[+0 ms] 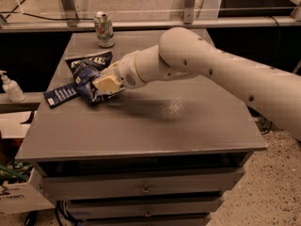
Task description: Move blue chip bag near rxbar blueberry
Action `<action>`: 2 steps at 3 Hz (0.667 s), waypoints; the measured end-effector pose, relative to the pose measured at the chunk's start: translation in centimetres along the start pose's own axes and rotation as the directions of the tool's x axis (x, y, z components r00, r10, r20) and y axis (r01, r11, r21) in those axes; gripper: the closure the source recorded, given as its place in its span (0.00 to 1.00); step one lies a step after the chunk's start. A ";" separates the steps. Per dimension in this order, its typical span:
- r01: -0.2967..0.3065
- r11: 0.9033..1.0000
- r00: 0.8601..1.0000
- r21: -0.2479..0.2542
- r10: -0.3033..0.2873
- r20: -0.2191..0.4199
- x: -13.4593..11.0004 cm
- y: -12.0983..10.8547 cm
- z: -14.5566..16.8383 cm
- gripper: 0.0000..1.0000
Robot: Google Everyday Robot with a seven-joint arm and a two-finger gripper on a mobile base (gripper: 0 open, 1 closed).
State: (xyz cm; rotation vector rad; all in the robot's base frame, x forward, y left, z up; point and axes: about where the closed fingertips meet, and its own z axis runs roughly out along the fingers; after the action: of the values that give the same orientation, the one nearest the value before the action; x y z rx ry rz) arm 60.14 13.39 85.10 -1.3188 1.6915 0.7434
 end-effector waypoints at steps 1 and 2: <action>0.000 1.000 1.000 0.000 0.000 0.000 0.0 0.0 0.0 0.39; 0.000 1.000 1.000 0.001 0.000 0.021 0.5 0.3 0.5 0.15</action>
Offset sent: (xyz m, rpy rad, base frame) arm -0.0027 0.0032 -0.0161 0.0471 -0.0142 -0.0100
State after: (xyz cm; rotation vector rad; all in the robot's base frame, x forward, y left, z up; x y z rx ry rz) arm 59.93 13.73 84.42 -1.3055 1.6757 0.7535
